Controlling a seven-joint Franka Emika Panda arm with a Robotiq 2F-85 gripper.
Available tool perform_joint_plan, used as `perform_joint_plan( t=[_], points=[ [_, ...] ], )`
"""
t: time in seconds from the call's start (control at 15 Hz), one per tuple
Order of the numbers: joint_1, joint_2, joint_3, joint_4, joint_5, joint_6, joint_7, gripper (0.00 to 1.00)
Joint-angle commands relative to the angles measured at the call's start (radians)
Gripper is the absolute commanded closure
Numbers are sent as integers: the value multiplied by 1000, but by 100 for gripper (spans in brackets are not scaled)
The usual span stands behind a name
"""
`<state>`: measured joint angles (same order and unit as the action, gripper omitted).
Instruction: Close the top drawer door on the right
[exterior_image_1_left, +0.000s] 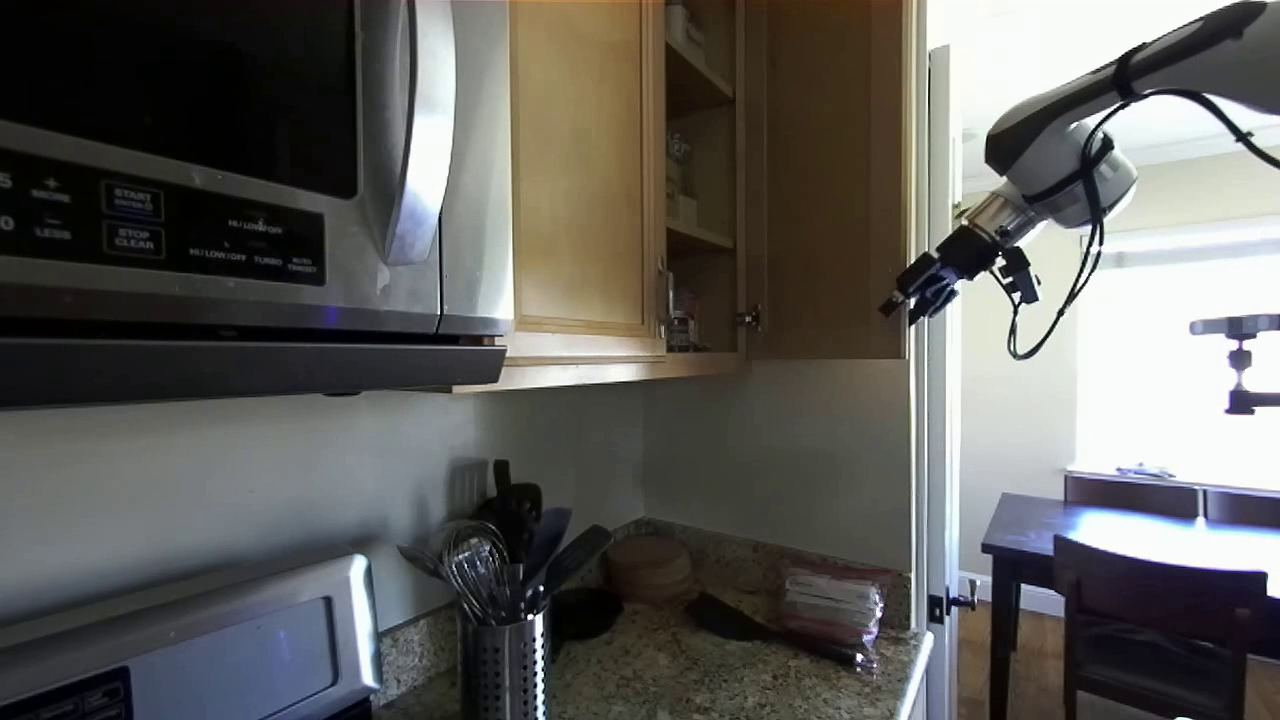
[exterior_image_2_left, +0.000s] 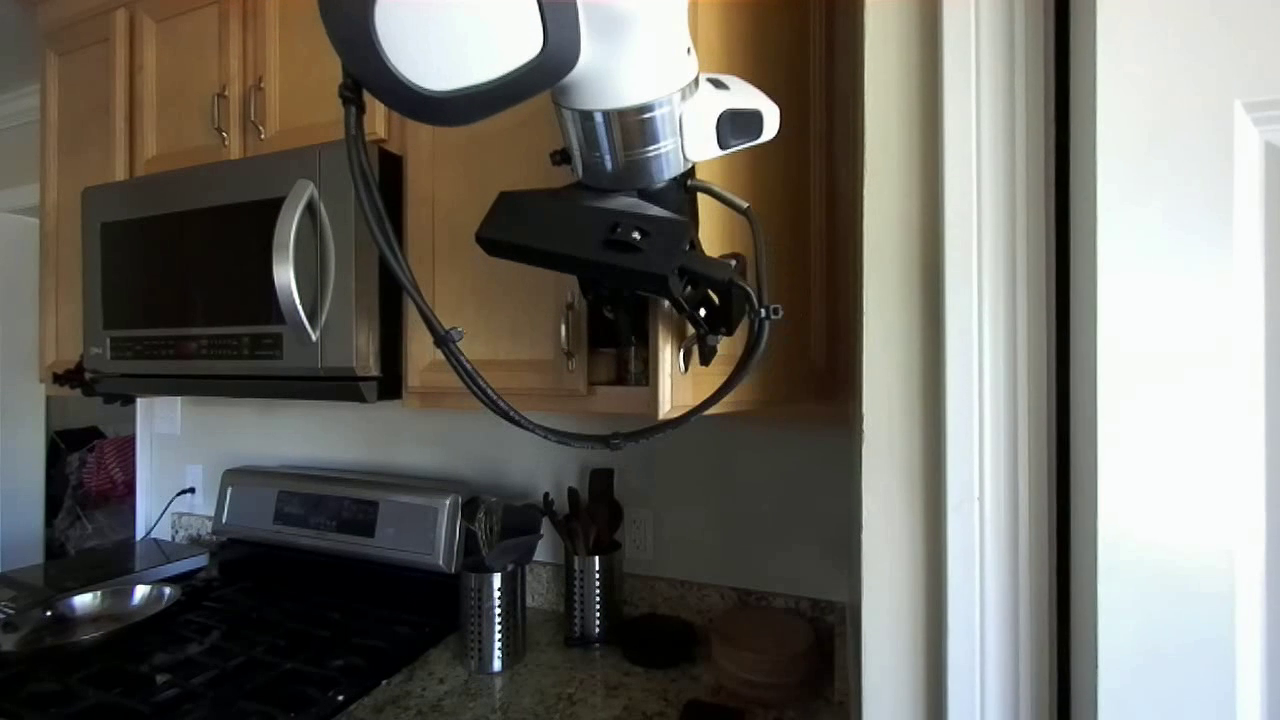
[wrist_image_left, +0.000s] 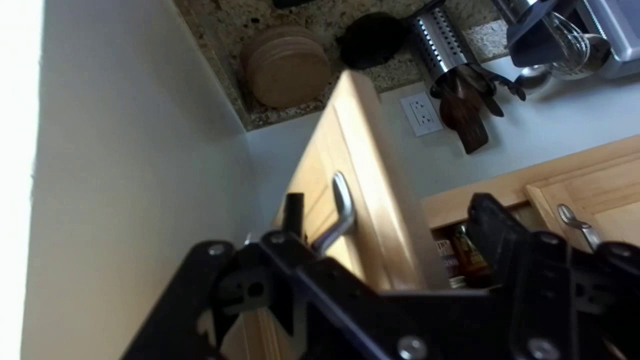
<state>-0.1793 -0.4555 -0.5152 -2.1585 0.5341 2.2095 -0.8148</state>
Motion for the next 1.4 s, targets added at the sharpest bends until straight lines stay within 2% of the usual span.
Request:
perform_joint_plan(
  t=[0.0, 0.13, 0.27, 0.6, 0.67, 0.73, 0.8, 1.07, 1.33],
  points=[
    [55, 4, -6, 28, 72, -15, -9, 47],
    [70, 6, 0, 36, 95, -32, -6, 61],
    [82, 3, 3, 37, 111, -60, -13, 70],
    [100, -6, 16, 32, 178, -110, -62, 77],
    [103, -15, 22, 29, 181, -116, -75, 69],
    [101, -17, 27, 28, 176, -117, -79, 28],
    [89, -27, 48, 15, 155, -90, -68, 27],
    [75, -75, 141, -27, 89, -62, -69, 3],
    [100, -134, 194, -44, 54, -105, -82, 0]
  ],
)
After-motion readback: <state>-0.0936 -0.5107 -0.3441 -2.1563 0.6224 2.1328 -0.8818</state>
